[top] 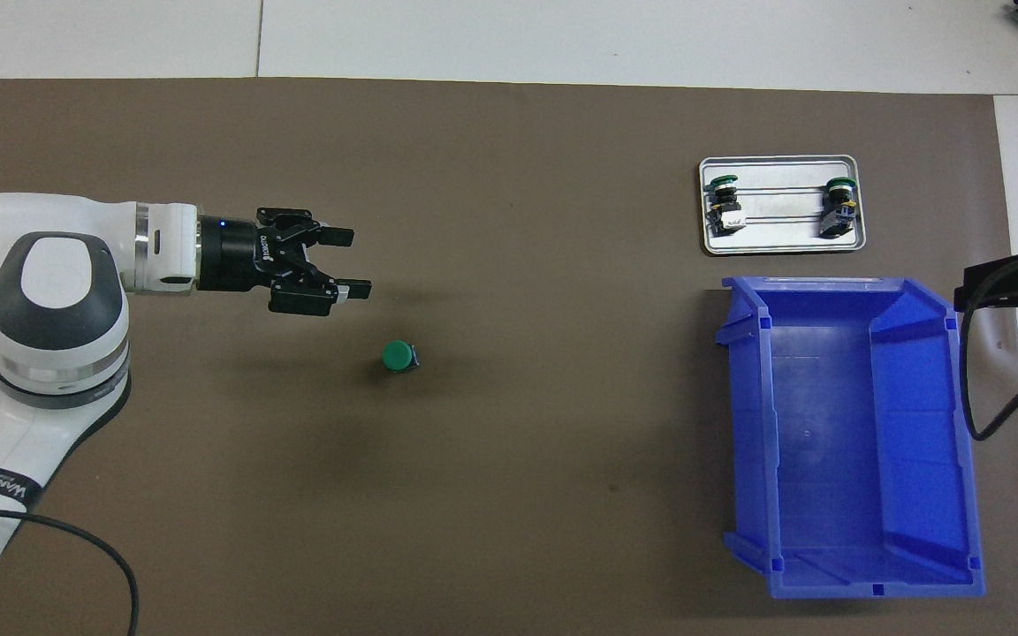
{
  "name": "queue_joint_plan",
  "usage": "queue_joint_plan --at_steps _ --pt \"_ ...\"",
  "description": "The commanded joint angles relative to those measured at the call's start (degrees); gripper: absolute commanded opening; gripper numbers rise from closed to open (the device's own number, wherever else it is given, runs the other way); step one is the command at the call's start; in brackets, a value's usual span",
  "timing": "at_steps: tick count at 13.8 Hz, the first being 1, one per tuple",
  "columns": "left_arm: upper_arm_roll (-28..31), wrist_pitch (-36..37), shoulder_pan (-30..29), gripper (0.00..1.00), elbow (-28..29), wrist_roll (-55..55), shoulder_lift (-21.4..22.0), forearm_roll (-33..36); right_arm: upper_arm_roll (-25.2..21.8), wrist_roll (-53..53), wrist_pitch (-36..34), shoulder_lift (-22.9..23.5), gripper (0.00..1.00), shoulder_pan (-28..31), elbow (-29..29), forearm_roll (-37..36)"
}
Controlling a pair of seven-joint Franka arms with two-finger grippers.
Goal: Place and press button with both arms
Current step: 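Move the left gripper over the top of the green button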
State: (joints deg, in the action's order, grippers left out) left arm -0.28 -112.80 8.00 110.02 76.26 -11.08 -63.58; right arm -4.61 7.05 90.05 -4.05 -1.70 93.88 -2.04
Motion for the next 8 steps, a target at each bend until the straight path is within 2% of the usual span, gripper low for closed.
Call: queue_joint_plan --at_steps 1,4,6,8 --pt "0.01 -1.64 0.79 0.98 1.07 -11.7 4.92 14.29 0.04 0.34 -0.49 -0.87 1.0 0.03 0.51 0.11" --pt "-0.16 -1.46 5.96 0.95 -1.38 -36.88 6.86 36.44 0.04 0.34 -0.49 -0.87 1.0 0.03 0.51 0.11" --pt "-0.25 -0.94 10.26 0.92 -3.14 -54.37 6.78 45.96 0.04 0.34 -0.49 -0.87 1.0 0.03 0.51 0.11" --pt "-0.34 -1.11 12.73 0.92 -3.15 -71.0 6.78 52.13 0.04 0.34 -0.49 -0.87 1.0 0.03 0.51 0.11"
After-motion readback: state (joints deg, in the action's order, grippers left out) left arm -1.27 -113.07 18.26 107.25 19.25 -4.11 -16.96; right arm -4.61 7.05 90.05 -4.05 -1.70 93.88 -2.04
